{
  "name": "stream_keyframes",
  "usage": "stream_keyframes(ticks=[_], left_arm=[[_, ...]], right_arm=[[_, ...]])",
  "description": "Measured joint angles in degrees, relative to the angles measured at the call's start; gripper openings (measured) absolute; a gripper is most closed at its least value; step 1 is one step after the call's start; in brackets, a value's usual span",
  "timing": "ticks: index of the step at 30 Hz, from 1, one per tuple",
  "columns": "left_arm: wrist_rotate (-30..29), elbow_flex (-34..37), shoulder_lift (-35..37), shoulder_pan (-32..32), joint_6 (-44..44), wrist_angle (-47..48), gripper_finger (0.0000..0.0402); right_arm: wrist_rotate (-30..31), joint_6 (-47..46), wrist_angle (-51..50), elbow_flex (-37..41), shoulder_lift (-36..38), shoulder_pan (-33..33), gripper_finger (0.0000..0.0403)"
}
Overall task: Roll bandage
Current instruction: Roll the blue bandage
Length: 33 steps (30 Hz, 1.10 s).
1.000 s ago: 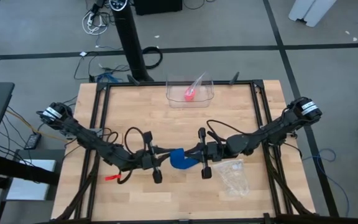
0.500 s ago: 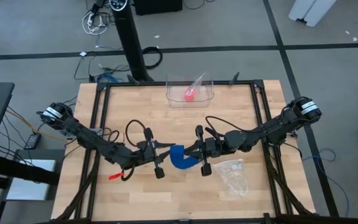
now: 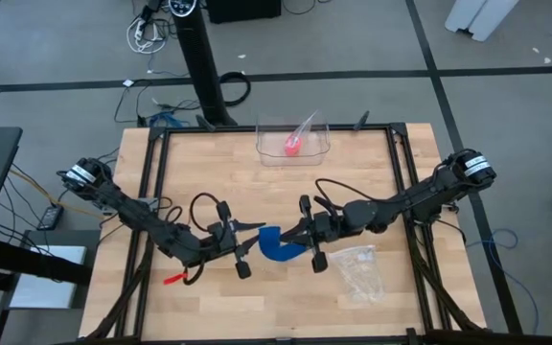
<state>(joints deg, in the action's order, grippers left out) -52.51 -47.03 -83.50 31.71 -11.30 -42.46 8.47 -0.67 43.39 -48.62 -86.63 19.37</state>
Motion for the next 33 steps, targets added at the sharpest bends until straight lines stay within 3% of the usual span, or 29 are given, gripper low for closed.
stream_keyframes(ticks=[5,10,15,21,33], left_arm=[[0.64,-1.99,0.0,-0.89,0.2,2.65,0.0075],[0.09,-7.06,0.04,-1.33,4.47,13.27,0.0081],[-1.67,-12.96,0.15,-1.39,8.7,26.48,0.0096],[-1.85,-18.19,0.12,-1.56,9.17,34.18,0.0099],[-1.4,-26.95,0.04,-0.09,12.16,50.73,0.0099]], right_arm=[[-0.02,-1.2,0.16,0.02,-0.22,-0.37,0.0025],[0.22,-0.85,1.22,0.09,-0.2,-0.39,0.0038],[0.67,-0.74,1.83,0.11,-0.22,-1.03,0.0024],[4.96,-0.26,3.16,0.11,-0.26,-1.26,0.0003],[1.75,0.79,7.81,0.07,-0.44,-1.37,0.0001]])
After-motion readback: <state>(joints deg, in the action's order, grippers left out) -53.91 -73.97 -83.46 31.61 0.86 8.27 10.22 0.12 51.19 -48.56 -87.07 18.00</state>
